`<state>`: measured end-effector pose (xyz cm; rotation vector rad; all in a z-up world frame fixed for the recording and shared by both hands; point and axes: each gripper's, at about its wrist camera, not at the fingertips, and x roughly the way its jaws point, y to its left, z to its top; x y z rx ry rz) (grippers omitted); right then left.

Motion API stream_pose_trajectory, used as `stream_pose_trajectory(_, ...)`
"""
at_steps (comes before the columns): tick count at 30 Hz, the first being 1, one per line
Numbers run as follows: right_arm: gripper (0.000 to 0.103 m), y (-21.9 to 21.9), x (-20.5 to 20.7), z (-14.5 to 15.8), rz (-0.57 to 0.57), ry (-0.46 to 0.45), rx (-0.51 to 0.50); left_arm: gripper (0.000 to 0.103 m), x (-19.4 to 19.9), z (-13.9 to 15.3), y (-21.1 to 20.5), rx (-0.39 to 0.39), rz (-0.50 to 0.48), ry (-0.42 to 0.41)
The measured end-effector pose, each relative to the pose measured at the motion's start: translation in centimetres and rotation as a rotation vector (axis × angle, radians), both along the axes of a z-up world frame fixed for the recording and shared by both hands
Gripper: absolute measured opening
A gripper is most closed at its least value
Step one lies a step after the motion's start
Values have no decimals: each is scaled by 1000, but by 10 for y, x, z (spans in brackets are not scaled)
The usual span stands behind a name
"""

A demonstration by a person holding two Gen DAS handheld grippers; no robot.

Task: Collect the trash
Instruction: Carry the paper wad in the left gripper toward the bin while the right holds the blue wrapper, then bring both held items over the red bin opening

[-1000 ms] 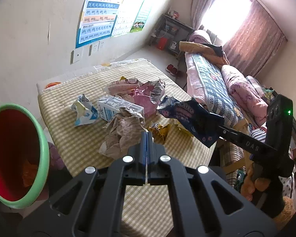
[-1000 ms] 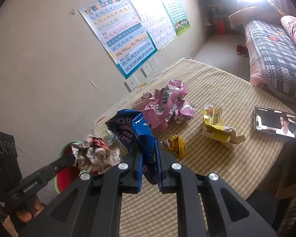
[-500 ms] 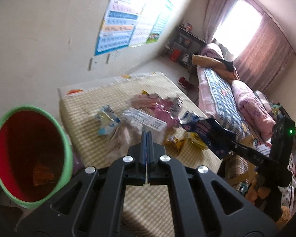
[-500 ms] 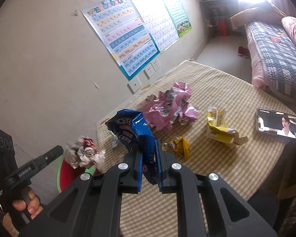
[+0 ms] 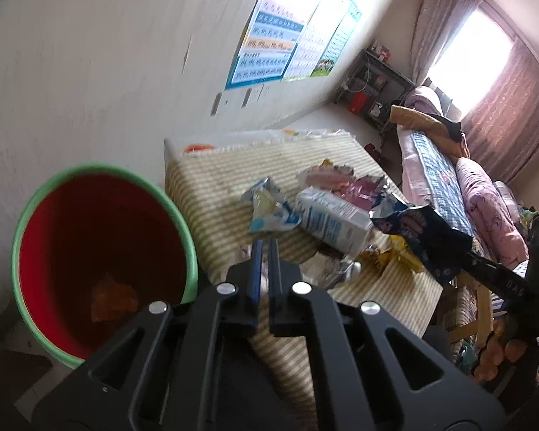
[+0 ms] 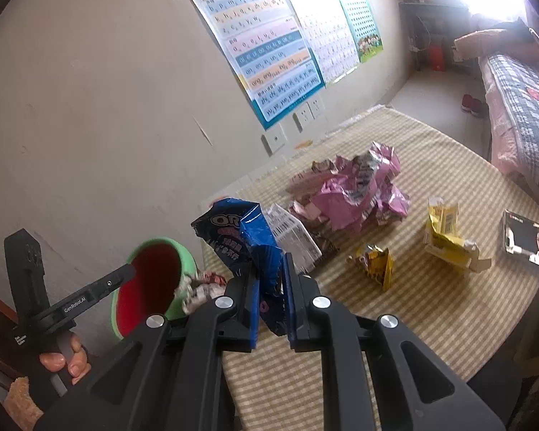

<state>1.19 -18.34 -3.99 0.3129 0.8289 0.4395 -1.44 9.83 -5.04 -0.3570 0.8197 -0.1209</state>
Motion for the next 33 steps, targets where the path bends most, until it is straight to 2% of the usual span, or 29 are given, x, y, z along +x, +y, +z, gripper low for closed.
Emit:
stream_pose_trajectory(1,11,0,0,-2,-1,7,-4,7,1,-6,1,-2,-6,16)
stream_pose_trajectory(3,12,-1,0,-6,-3,18,-10,30,2,-13,-1,-1,-21,30)
stream_pose_trajectory(6,12,-3,-1,-11,-9,34,-9,51,8,-24,-12,28,-68,47)
stream_pose_trajectory(9,12,-4,-2,-14,-12,42,-9,55,18,-42,-25,78,-112,87)
stream_pose_trajectory(14,13,-7,-3,-17,-19,50,-2,55,31,-60,-36,121,-128,135)
stream_pose_trajectory(19,13,-11,-3,-21,-26,64,14,53,41,-68,-52,203,-162,159)
stream_pose_trajectory(21,13,-11,-3,-22,-27,68,16,38,45,-73,-55,211,-168,178)
stream_pose_trajectory(24,13,-13,-3,-23,-34,70,19,21,48,-80,-59,224,-164,196)
stream_pose_trajectory(28,13,-13,-2,-24,-36,76,25,14,48,-78,-54,210,-139,180)
stream_pose_trajectory(33,13,-6,-1,-22,-12,70,27,12,30,-51,-39,144,-84,97)
